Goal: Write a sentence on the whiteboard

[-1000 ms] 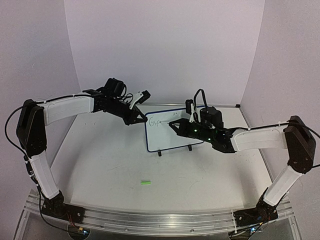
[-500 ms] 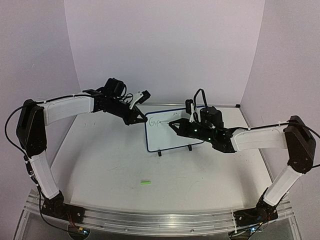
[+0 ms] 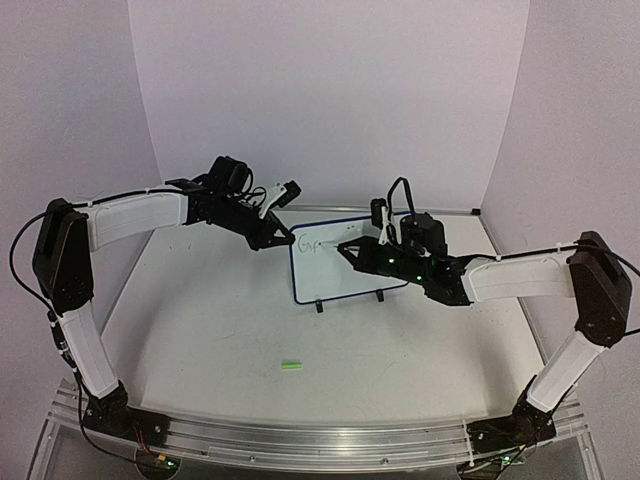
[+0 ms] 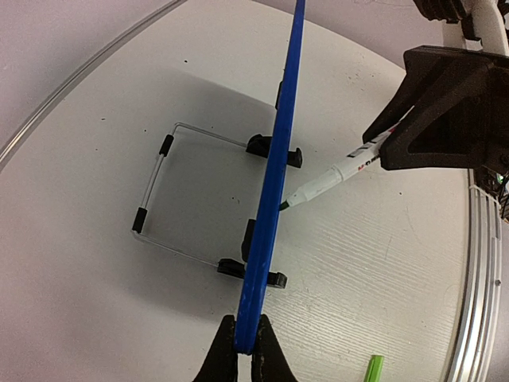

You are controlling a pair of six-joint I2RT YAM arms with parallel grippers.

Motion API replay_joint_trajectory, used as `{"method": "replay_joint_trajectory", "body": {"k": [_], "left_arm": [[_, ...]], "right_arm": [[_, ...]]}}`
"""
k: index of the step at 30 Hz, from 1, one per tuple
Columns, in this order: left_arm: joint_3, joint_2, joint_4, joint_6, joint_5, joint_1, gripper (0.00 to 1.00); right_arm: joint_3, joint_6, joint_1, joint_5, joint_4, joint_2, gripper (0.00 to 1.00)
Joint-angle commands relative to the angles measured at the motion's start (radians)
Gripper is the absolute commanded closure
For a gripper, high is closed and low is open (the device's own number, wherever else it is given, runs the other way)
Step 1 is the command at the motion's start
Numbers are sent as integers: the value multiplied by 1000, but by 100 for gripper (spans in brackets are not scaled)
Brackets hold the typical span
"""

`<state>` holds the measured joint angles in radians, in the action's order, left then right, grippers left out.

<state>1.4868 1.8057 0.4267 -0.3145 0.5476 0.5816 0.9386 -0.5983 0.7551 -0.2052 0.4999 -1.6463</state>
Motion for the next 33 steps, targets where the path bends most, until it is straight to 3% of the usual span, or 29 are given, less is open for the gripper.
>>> {"method": "replay_joint_trajectory", "body": {"k": [1, 33], "left_arm": [[28, 12, 31, -30, -66, -3, 100], [16, 11, 26, -34, -80, -3, 100]], "right_arm": [[34, 10, -5, -7, 41, 30, 100], [-51, -8, -62, -125, 51, 77, 100]]}}
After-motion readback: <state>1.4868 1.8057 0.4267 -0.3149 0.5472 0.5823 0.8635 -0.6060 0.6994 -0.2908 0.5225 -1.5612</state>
